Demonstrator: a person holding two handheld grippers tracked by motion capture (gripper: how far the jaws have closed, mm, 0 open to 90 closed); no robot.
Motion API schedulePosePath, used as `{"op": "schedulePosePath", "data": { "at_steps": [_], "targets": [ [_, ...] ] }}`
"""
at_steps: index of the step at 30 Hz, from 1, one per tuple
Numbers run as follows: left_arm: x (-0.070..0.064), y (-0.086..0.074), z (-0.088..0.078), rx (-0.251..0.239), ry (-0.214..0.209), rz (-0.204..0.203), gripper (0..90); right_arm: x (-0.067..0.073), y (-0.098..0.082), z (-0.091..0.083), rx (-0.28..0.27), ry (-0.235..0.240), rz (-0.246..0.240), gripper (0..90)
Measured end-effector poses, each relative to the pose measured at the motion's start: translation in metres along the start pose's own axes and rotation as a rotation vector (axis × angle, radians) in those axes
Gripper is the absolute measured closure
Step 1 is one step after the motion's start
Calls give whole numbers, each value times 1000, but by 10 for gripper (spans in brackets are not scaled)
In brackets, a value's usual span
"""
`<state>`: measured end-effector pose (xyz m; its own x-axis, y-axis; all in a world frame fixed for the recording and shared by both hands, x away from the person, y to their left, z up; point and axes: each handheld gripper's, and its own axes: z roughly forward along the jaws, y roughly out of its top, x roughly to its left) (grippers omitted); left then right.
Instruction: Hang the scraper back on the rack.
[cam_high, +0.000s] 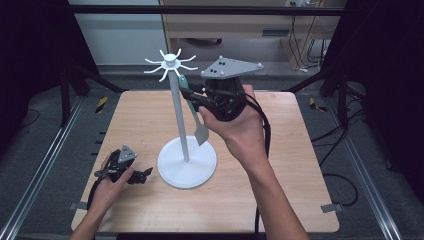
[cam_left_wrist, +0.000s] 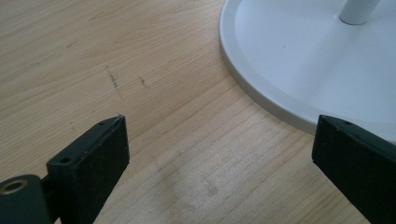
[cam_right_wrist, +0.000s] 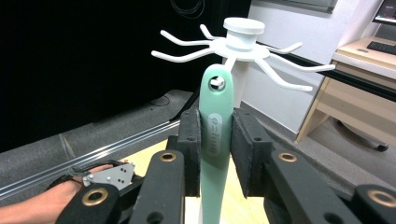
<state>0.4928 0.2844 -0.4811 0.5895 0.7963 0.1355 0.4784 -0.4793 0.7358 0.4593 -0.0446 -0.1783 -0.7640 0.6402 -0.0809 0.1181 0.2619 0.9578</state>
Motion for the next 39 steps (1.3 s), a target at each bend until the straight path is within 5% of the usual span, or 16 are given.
{"op": "schedulePosePath", "data": {
  "at_steps": [39],
  "targets": [
    [-1,0,1,5,-2,5,37,2,-3,8,-10,-8,10,742]
  ]
}}
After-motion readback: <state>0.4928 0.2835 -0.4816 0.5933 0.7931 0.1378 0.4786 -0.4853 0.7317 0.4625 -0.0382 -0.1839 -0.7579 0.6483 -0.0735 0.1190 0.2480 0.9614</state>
